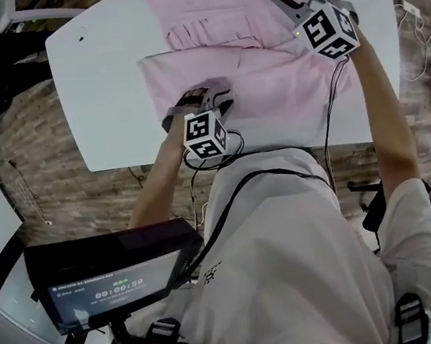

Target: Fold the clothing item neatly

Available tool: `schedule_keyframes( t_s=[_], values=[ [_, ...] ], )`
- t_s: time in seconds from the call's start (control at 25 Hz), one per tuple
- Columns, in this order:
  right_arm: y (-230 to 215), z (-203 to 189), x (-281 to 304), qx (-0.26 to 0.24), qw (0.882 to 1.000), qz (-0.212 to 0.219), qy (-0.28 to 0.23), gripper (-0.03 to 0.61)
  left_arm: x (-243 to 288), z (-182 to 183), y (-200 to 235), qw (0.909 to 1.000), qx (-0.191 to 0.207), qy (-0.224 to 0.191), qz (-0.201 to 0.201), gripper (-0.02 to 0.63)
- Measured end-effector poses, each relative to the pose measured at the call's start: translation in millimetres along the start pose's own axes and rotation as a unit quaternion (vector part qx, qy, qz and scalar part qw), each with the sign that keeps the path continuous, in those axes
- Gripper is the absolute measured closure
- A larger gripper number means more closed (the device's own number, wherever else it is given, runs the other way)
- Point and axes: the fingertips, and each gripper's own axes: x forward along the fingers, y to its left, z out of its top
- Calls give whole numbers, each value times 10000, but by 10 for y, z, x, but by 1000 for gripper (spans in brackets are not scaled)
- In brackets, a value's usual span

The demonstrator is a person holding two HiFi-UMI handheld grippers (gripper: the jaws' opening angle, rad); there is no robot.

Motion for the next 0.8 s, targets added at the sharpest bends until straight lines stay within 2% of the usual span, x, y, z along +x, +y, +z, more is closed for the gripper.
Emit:
schedule_keyframes(
  t_s=[0.12,0.28,0.32,0.36,0.4,0.56,0.68,0.8],
  values=[
    [-175,-27,-418,538,9972,-492,-149,448,60,-74,46,9999,111,111,-11,512],
    [-376,-155,-955,1191,9868,-1072,-217,448,117,-121,42,9992,292,205,-169,512],
    [-404,-201,-1064,1314,9839,-1193,-203,448,123,-127,38,9992,291,204,-183,531],
    [-415,-252,-1155,1415,9813,-1290,-177,448,132,-135,40,9993,258,191,-178,593],
    [-411,-305,-1228,1492,9793,-1360,-138,448,144,-146,46,9995,198,173,-177,612],
    [-320,-467,-1414,1675,9745,-1496,24,448,172,-168,56,9991,-129,93,-391,612],
    [-271,-504,-1505,1789,9709,-1594,45,448,109,-155,130,9957,-702,-166,-589,614],
    [-250,-521,-1560,1880,9678,-1677,23,448,-59,-106,323,9911,-1146,-450,-502,614]
  ],
)
